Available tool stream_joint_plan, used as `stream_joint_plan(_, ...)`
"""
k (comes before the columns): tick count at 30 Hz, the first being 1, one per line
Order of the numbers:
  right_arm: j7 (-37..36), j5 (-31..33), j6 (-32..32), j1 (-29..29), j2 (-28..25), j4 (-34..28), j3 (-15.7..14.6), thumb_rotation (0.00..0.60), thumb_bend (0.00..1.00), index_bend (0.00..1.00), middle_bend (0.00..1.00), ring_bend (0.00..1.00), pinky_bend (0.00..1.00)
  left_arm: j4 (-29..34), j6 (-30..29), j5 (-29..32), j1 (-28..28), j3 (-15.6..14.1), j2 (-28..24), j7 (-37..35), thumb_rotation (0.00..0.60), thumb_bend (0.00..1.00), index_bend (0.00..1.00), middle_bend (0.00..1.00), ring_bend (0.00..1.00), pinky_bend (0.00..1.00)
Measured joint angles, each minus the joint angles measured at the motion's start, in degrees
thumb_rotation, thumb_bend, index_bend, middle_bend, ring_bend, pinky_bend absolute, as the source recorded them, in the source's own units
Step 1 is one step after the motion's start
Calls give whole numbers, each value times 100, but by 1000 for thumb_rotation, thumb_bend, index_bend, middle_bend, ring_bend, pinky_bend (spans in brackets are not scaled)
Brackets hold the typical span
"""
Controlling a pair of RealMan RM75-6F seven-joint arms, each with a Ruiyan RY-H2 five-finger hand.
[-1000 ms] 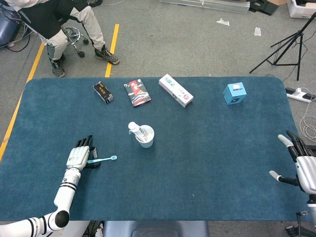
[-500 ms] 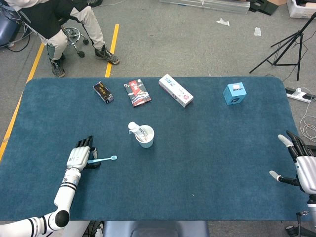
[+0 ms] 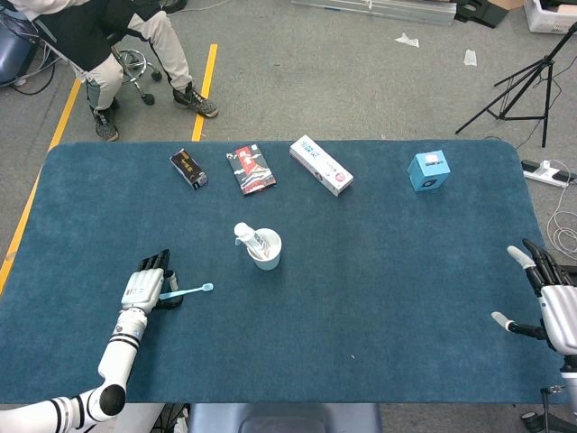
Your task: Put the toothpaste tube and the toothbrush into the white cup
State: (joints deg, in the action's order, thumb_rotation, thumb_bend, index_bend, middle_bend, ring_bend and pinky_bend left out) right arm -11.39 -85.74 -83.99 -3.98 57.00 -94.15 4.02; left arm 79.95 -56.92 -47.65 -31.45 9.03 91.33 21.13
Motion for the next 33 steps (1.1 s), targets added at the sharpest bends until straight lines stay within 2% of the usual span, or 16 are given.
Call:
stream_joint_plan(13, -17, -4, -8, 3, -2, 3, 0, 600, 41, 135, 0, 0, 180, 194, -109, -142, 83, -16, -124, -149, 600, 296, 577, 0, 0, 0)
stream_joint_plan(33, -12, -7, -11, 5, -2, -4, -2, 600, 41, 135, 0, 0, 180, 889, -586, -324, 328, 28, -713, -241, 600, 302, 580, 0, 0, 0)
